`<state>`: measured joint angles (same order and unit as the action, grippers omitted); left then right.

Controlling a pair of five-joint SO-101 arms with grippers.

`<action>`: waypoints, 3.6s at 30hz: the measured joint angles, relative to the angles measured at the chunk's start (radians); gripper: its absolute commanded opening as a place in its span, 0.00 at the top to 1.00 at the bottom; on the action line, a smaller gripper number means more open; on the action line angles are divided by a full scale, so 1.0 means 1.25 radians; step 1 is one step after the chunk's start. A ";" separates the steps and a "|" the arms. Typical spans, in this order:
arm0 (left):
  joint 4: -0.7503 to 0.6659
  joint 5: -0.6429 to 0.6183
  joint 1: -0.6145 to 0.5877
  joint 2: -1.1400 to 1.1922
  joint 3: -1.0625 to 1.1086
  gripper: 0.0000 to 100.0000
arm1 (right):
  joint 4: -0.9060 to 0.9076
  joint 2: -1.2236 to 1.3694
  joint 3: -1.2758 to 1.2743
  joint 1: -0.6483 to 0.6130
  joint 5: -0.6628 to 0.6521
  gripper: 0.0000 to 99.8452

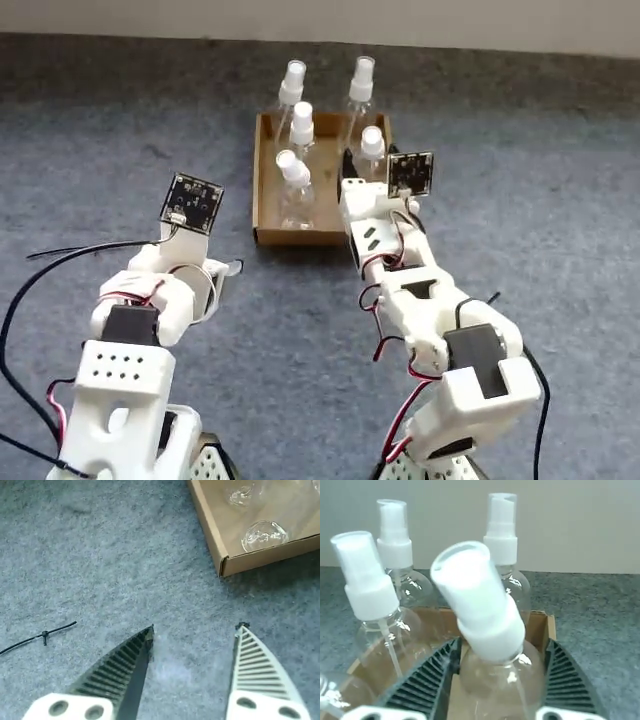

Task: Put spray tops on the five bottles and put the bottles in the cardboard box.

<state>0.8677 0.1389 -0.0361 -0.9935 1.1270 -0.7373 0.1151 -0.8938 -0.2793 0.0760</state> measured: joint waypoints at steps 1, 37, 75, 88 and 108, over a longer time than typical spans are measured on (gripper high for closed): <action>0.000 0.000 0.001 0.000 0.000 0.76 | 0.000 0.000 0.000 0.000 0.000 0.80; 0.000 0.000 0.001 0.000 0.000 0.88 | 0.879 -0.786 0.139 0.000 -0.002 0.89; -0.055 0.000 -0.271 -0.597 0.441 0.95 | 1.290 -1.552 -0.620 0.169 -0.231 0.99; 0.350 0.000 -0.271 -0.611 0.441 0.95 | 1.585 -1.553 -0.620 0.210 -0.231 0.99; 0.365 0.000 -0.271 -0.652 0.441 0.95 | 1.590 -1.553 -0.620 0.210 -0.231 0.99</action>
<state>1.3234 0.1389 -0.3751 -1.8082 1.6778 1.2497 -1.8259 -1.6686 -0.0169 -0.2125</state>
